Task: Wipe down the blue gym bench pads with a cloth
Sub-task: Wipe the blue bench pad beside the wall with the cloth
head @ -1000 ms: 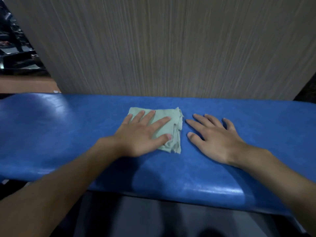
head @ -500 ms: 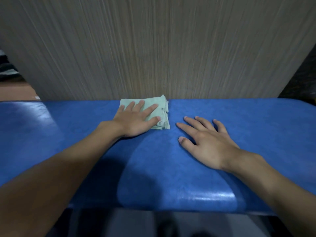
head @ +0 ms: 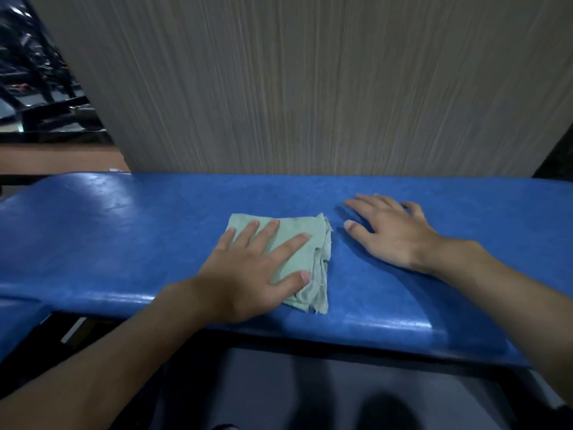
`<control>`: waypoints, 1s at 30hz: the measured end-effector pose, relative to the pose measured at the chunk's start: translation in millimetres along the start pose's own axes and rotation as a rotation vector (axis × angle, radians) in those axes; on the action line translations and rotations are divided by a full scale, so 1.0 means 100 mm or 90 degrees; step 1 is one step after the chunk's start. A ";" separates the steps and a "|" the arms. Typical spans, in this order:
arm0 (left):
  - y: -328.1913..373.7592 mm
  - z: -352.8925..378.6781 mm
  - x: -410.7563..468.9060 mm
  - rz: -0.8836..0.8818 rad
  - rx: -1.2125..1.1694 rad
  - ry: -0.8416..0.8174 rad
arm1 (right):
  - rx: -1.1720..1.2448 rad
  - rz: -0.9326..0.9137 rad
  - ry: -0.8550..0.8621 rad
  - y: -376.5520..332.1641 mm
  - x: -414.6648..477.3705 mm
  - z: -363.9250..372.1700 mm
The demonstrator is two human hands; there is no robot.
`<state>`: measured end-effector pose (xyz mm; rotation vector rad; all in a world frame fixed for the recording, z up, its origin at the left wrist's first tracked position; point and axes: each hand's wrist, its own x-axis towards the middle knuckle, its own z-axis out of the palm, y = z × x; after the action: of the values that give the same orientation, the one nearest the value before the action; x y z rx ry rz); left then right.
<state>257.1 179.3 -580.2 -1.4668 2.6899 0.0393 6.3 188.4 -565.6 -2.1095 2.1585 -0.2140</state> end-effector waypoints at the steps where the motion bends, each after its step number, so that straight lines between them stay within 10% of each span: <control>1: -0.02 -0.01 0.09 -0.006 -0.001 -0.010 | -0.007 0.000 -0.025 -0.02 0.01 0.03; 15: -0.47 -0.22 1.78 -0.059 -0.027 -0.035 | -0.039 0.008 -0.038 0.01 0.01 0.14; 30: -0.21 0.04 -0.31 0.009 0.010 0.017 | -0.041 0.003 0.003 -0.15 0.03 0.01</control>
<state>291.3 193.8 -581.3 -1.4529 2.7151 -0.0005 21.1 185.0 -563.9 -2.1387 2.2016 -0.1512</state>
